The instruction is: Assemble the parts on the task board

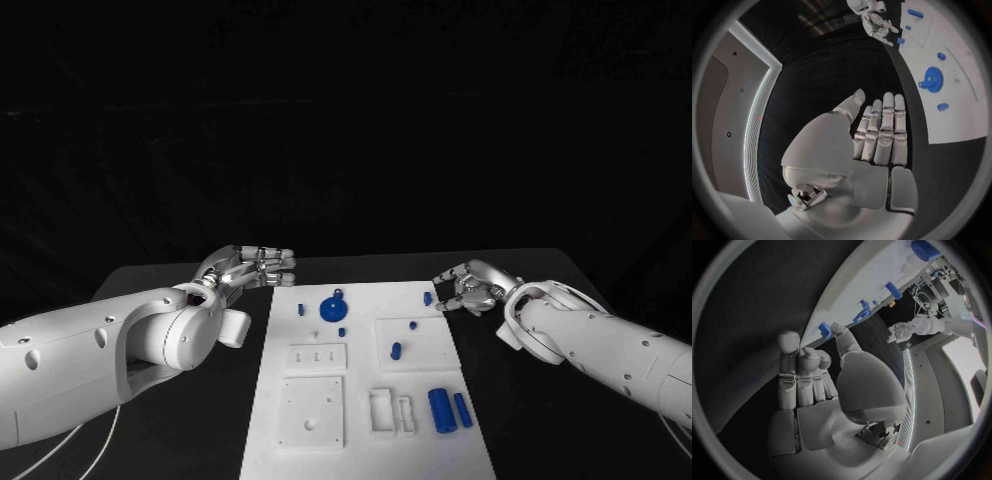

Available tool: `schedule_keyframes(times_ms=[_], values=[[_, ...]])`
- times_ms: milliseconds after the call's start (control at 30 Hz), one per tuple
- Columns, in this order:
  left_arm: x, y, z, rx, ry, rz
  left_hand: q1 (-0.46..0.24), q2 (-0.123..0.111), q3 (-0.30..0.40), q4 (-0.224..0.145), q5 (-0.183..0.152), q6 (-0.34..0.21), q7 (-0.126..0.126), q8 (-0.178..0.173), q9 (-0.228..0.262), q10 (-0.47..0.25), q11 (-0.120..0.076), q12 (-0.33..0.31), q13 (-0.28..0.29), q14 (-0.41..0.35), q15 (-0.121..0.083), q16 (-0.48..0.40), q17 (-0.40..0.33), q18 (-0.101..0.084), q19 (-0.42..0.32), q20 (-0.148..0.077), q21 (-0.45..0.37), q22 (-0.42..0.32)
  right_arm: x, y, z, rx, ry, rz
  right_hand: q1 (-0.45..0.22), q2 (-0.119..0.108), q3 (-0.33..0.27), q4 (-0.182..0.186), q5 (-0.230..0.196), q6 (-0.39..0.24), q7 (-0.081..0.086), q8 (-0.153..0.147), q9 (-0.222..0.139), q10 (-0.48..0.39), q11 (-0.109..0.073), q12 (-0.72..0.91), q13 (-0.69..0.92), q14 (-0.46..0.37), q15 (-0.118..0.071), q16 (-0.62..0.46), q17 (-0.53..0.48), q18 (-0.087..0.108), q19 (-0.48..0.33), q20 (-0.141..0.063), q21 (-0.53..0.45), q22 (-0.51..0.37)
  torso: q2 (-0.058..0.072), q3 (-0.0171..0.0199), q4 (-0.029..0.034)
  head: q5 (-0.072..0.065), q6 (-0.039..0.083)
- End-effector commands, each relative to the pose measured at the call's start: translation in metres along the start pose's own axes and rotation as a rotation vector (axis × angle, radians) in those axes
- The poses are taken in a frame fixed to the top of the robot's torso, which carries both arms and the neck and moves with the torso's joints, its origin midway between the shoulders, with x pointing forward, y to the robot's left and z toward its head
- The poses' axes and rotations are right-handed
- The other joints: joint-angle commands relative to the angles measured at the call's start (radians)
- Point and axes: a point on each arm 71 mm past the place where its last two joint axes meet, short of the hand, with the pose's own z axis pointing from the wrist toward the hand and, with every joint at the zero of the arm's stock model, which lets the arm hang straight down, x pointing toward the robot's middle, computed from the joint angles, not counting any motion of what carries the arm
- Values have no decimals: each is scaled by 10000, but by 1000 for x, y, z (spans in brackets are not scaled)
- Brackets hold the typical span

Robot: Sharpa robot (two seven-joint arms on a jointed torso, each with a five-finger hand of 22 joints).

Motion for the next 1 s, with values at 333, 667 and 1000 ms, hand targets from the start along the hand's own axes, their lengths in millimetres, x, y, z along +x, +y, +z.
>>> schedule_keyframes(times_ms=[333,667,1000], values=[[2,-1,0,112,186,-59,34,16,-3,-74,-7,-31,2,-10,12,32,-26,-19,14,21,19,25,-2,-59,-63,-2,59,13,16,-3,4,-24,463,121,-1,158,-29,86,-111,345,-33,-24,3,-23,-28,128,55,4,-15,116,145,120,420,24,24,127,-1,-25,-2,18,-91],[2,-1,0,99,193,-44,45,23,-14,-92,0,-23,1,-8,13,26,-25,-19,14,19,21,22,-2,-56,-81,0,89,15,20,-2,7,52,405,220,-247,452,-159,-4,-190,1084,-102,15,36,106,-79,275,155,79,-45,289,402,109,445,-9,217,277,-15,-42,-11,3,-137],[2,-1,0,87,211,-40,45,23,-14,-92,0,-23,1,-8,13,26,-25,-19,14,19,21,22,-2,-56,-81,0,89,15,24,1,10,91,348,208,-377,584,83,-197,-415,1458,-168,22,46,194,-147,355,243,111,-91,431,654,81,450,-53,372,377,-21,-49,0,-4,-163]])
